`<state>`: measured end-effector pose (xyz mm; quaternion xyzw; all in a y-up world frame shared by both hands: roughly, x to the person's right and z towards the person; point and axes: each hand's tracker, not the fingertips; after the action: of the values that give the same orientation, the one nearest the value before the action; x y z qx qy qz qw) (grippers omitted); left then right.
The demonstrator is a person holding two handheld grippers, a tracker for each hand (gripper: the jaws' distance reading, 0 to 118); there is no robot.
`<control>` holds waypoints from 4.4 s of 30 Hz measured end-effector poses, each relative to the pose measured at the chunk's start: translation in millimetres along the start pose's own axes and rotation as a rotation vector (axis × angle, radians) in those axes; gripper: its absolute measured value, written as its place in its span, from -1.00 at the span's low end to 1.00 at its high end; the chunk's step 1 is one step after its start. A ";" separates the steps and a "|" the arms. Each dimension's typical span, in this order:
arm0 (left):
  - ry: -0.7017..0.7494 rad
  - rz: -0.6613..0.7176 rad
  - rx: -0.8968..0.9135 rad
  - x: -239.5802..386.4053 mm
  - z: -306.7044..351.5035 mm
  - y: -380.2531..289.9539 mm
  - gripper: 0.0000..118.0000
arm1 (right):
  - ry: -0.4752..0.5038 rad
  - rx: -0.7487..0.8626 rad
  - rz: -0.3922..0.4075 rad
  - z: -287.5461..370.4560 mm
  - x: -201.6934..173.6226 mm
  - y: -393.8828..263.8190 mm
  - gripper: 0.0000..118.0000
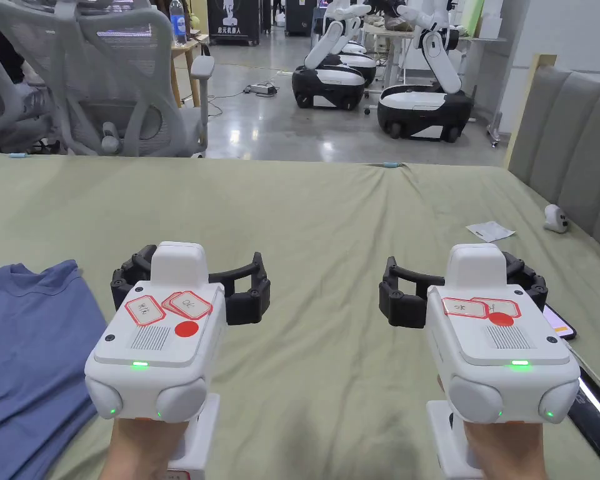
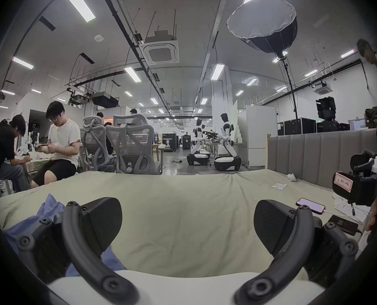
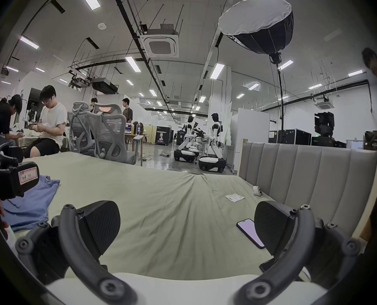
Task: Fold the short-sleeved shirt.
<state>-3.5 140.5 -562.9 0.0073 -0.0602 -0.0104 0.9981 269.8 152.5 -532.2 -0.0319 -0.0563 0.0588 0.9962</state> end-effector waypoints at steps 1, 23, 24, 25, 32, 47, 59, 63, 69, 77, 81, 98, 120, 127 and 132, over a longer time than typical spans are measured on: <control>-0.001 0.000 0.000 0.3 -0.2 -0.2 1.00 | -0.001 0.004 -0.002 0.3 0.2 0.2 1.00; 0.016 -0.027 0.000 -13.4 3.9 2.2 -1.00 | 0.005 -0.014 0.014 -7.6 -1.4 -0.6 -0.99; 0.033 -0.022 0.002 -22.1 6.8 3.3 -1.00 | 0.017 -0.010 0.011 -7.7 -11.0 1.9 -0.99; 0.061 -0.023 0.007 -32.7 10.9 4.5 -1.00 | 0.039 -0.003 0.002 -9.8 -20.9 4.3 -0.99; 0.370 -0.071 -0.007 -140.4 67.5 8.4 -1.00 | 0.319 0.046 -0.003 -18.2 -141.8 21.1 -0.98; 0.491 -0.052 -0.124 -222.1 101.6 4.9 -1.00 | 0.509 0.078 0.031 -13.5 -245.2 36.2 -0.97; 0.286 -0.042 -0.549 -276.0 -69.1 -25.6 1.00 | 0.506 0.005 0.050 -37.0 -251.2 9.5 -0.91; 0.251 -0.022 -0.674 -294.9 -123.7 -66.9 1.00 | 0.516 -0.025 0.057 -55.0 -259.5 0.0 -0.90; 0.251 -0.011 -0.834 -315.7 -178.5 -122.8 0.83 | 0.520 -0.058 0.061 -73.8 -269.0 -13.4 -0.89; 0.235 0.026 -0.811 -319.1 -170.3 -117.0 -0.68 | 0.524 -0.094 0.067 -75.6 -272.3 -24.1 -0.89; 0.214 0.044 -0.791 -328.2 -158.0 -110.3 -0.92 | 0.530 -0.098 0.060 -71.3 -268.8 -23.4 -0.89; -0.029 -0.037 -0.260 -242.3 -109.4 132.7 -0.92 | 0.404 -0.038 0.019 -53.7 -175.1 2.5 -0.89; -0.819 -0.180 -0.628 240.9 -243.4 -76.0 -0.91 | -0.104 -0.101 0.026 -11.1 71.7 -29.9 -0.86; -0.740 -0.139 -0.611 234.4 -244.5 -78.4 0.82 | -0.109 -0.135 0.004 -13.8 74.4 -40.0 -0.86; -0.676 -0.002 -0.412 177.1 -222.2 -17.5 0.79 | -0.082 -0.122 -0.001 -10.4 62.0 -28.5 -0.86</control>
<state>198.6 122.1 -762.5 -0.1967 -0.3819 -0.0248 0.9027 335.4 131.2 -533.8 -0.0901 -0.1007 0.0559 0.9893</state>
